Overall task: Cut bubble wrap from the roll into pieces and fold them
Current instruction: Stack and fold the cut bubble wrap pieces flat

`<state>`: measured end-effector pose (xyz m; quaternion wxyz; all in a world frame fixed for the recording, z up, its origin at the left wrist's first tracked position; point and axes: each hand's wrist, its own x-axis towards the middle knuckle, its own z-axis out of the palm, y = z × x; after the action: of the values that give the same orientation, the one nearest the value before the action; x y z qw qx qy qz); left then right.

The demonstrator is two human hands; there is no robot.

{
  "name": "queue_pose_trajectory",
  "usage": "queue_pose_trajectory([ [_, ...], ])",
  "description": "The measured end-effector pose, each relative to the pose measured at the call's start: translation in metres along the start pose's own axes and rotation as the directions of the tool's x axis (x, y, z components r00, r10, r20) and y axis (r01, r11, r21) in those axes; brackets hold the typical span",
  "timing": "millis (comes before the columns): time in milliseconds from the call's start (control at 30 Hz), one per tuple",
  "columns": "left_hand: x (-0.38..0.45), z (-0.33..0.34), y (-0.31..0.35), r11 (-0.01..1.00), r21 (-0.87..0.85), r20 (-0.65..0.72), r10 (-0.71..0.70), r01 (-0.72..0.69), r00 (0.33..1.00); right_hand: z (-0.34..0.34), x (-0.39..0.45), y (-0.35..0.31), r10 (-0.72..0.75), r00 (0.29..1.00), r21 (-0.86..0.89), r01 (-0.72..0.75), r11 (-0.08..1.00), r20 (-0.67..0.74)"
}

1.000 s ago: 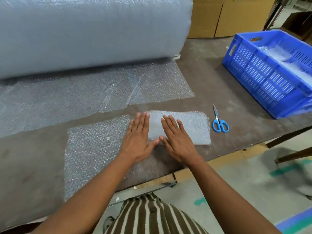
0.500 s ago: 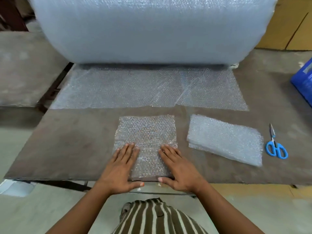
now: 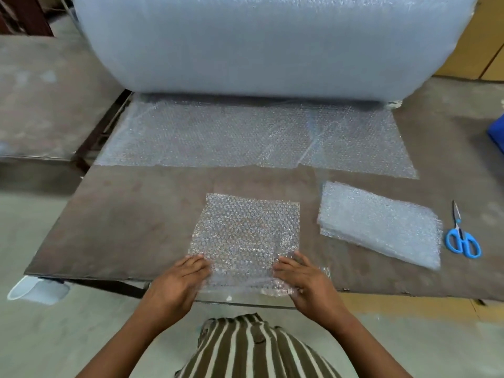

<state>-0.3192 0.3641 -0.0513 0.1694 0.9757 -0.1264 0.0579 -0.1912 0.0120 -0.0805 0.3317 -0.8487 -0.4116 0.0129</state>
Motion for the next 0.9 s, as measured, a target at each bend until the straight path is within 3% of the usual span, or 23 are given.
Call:
queue_pose_trajectory([
  [67,0.003,-0.011,-0.003,0.983,-0.145,-0.105,-0.129,0.113,0.986,-0.003,0.005,-0.005,0.12,0.986,0.162,-0.101,0.982,-0.115],
  [133,0.012,-0.024,-0.006,0.869,-0.378,-0.107,-0.383,0.319,0.917,-0.011,0.015,-0.013,0.257,0.944,0.264,-0.2,0.944,-0.206],
  [200,0.029,-0.034,-0.006,0.712,-0.531,-0.069,-0.576,0.459,0.815,-0.019,0.027,-0.02,0.413,0.89,0.351,-0.329,0.876,-0.195],
  [267,0.05,-0.04,-0.01,0.61,-0.61,-0.037,-0.659,0.505,0.751,-0.029,0.044,-0.025,0.527,0.835,0.46,-0.411,0.787,-0.158],
  [367,0.084,-0.047,-0.02,0.577,-0.636,-0.023,-0.679,0.513,0.734,-0.04,0.076,-0.026,0.618,0.771,0.525,-0.465,0.712,-0.155],
  [533,0.122,-0.041,-0.046,0.56,-0.561,0.007,-0.733,0.609,0.68,-0.034,0.117,-0.005,0.638,0.735,0.419,-0.517,0.746,-0.23],
  [900,0.156,-0.021,-0.062,0.669,-0.416,-0.057,-0.695,0.616,0.717,-0.017,0.138,0.008,0.634,0.71,0.07,-0.647,0.759,-0.307],
])
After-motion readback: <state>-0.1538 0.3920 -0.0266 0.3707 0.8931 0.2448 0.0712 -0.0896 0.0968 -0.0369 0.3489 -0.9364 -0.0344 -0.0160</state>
